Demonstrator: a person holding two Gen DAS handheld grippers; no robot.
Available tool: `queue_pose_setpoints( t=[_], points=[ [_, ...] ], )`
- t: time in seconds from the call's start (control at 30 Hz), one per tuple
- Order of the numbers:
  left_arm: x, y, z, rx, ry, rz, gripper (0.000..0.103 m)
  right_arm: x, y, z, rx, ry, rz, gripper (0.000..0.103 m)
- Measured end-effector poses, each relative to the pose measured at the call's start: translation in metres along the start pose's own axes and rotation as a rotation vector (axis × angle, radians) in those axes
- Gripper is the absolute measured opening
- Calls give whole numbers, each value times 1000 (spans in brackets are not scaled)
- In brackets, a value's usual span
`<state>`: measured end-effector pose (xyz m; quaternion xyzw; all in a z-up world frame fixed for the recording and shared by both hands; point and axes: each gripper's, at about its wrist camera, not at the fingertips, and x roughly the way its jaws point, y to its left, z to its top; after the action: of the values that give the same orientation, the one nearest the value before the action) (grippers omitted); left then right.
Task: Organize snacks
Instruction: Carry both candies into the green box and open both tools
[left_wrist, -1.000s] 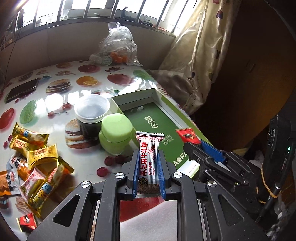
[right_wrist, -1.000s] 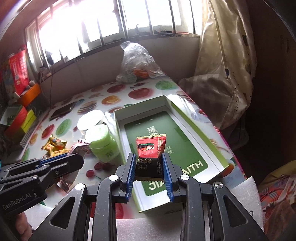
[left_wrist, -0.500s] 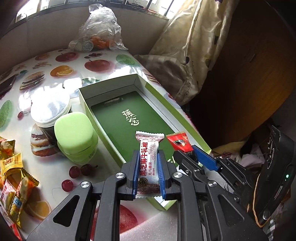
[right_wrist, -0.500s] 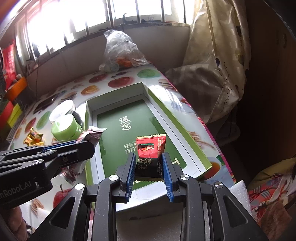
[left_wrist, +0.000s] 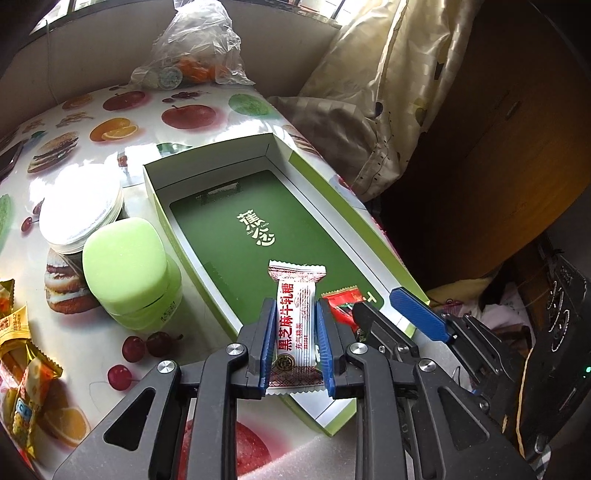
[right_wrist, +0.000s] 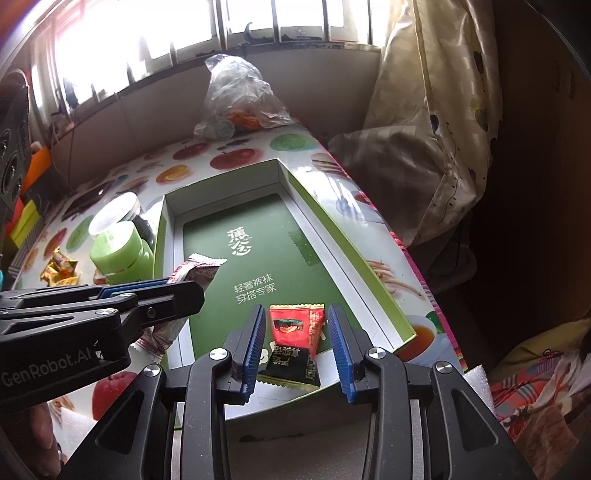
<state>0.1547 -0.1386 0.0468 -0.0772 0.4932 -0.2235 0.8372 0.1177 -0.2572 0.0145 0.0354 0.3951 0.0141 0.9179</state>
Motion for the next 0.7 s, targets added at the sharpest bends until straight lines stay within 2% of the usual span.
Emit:
queue_pose_setpoints(
  t=[0.03, 0.1, 0.37, 0.53, 0.7],
  points=[
    [-1, 0, 1, -1, -5, -6, 37, -2, -2, 1, 4, -6, -1, 36],
    [-3, 1, 1, 1, -12, -14, 48, -6, -5, 3, 10, -18, -6, 38],
    [-10, 5, -3, -18, -29, -4, 49, -13, -17, 9, 31, -35, -42, 38],
    [-31, 11, -11, -25, -65, -5, 49, -13, -35, 16, 74, -55, -72, 38],
    [-55, 30, -26, -58, -100, 25, 49, 3, -54, 23, 144, -8, -16, 38]
  ],
)
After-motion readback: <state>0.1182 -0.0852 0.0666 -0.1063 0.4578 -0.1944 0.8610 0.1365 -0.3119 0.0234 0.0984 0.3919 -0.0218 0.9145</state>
